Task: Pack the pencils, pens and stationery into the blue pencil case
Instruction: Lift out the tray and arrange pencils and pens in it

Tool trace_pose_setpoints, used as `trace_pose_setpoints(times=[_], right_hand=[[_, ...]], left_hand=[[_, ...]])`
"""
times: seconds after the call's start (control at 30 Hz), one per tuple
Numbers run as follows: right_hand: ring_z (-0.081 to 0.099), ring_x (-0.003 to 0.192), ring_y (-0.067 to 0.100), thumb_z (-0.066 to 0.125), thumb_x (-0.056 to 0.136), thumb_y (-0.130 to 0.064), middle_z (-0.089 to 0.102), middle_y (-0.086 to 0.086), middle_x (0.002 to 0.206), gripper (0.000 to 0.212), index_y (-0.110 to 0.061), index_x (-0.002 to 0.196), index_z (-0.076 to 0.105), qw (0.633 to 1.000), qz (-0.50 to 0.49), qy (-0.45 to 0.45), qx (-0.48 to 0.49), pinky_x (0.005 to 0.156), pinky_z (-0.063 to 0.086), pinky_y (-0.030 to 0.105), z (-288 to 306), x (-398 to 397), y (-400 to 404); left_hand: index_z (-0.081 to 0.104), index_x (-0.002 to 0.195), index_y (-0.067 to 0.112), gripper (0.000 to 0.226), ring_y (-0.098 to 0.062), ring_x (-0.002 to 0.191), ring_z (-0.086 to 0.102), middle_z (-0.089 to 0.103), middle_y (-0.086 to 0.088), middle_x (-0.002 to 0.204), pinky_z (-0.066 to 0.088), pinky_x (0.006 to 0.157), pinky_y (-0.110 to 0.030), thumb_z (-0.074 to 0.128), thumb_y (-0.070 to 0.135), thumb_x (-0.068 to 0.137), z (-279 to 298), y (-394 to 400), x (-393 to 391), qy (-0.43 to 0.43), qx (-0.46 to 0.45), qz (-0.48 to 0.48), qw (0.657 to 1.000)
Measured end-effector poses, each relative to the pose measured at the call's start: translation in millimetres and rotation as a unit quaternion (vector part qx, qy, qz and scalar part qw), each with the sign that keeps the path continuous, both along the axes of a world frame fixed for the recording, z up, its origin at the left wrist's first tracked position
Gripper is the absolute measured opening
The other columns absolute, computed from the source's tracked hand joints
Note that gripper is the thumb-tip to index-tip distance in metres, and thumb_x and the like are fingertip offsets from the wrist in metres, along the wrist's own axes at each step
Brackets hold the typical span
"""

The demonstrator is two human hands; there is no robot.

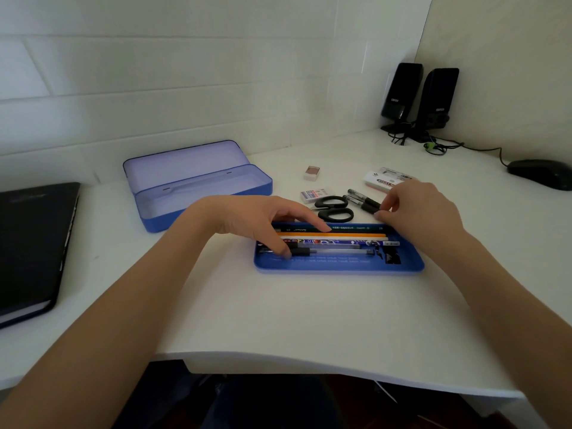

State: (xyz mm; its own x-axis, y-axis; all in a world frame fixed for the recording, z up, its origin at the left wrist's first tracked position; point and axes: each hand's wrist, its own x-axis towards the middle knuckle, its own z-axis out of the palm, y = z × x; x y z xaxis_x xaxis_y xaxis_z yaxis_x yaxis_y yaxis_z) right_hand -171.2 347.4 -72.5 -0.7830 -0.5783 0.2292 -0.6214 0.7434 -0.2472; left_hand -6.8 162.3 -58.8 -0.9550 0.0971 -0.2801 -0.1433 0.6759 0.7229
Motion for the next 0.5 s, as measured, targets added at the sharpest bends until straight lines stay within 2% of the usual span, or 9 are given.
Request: trace_pose_setpoints(times=[0.07,0.13,0.27,0.37,0.43,0.5], right_hand=[[0.055,0.077,0.017,0.063,0.084,-0.029,0.064,0.001,0.089,0.013,-0.020,0.088,0.072,1.000,0.003,0.016,-0.006,0.062,0.040,0.029,0,1,1],[0.056,0.078,0.016,0.062,0.085,-0.027,0.066,0.000,0.090,0.013,-0.019,0.089,0.071,0.998,0.019,0.020,-0.062,0.065,0.044,0.030,2,1,3],[0.065,0.077,0.010,0.071,0.079,-0.026,0.070,-0.006,0.081,0.009,-0.021,0.086,0.071,0.962,0.133,-0.088,-0.223,0.074,0.055,0.025,13,11,3],[0.068,0.072,0.011,0.075,0.074,-0.025,0.072,-0.008,0.074,0.006,-0.023,0.080,0.073,0.937,0.253,-0.149,-0.188,0.075,0.057,0.029,20,28,5],[0.069,0.070,0.014,0.077,0.072,-0.024,0.072,-0.008,0.076,0.007,-0.023,0.078,0.073,0.918,0.326,-0.184,-0.134,0.075,0.058,0.039,22,38,8],[0.068,0.070,0.018,0.077,0.071,-0.022,0.072,-0.006,0.077,0.006,-0.023,0.075,0.072,0.904,0.360,-0.208,-0.103,0.074,0.057,0.042,22,43,9]], left_hand=[[0.055,0.126,0.037,0.062,-0.006,0.113,0.055,0.052,0.013,0.133,0.047,0.097,-0.022,0.072,0.002,0.078,0,0,0,0.004,0.003,0.000,1.000],[0.055,0.126,0.037,0.062,-0.006,0.114,0.055,0.052,0.013,0.134,0.047,0.099,-0.023,0.072,0.002,0.078,-2,0,-1,0.007,0.007,-0.001,1.000],[0.055,0.126,0.040,0.062,-0.003,0.114,0.054,0.052,0.015,0.133,0.047,0.098,-0.023,0.073,0.004,0.078,-2,-3,-1,0.003,0.002,-0.008,1.000],[0.055,0.126,0.034,0.061,-0.004,0.110,0.058,0.057,0.014,0.125,0.049,0.093,-0.019,0.075,0.003,0.076,-1,-5,0,0.006,0.014,0.012,1.000],[0.055,0.127,0.030,0.064,-0.007,0.115,0.056,0.060,0.011,0.125,0.048,0.097,-0.022,0.076,0.002,0.074,-2,-6,1,0.008,0.031,0.019,0.999],[0.053,0.130,0.027,0.067,-0.004,0.122,0.052,0.057,0.011,0.131,0.043,0.103,-0.025,0.075,-0.002,0.073,-2,-7,2,0.008,0.044,0.015,0.999]])
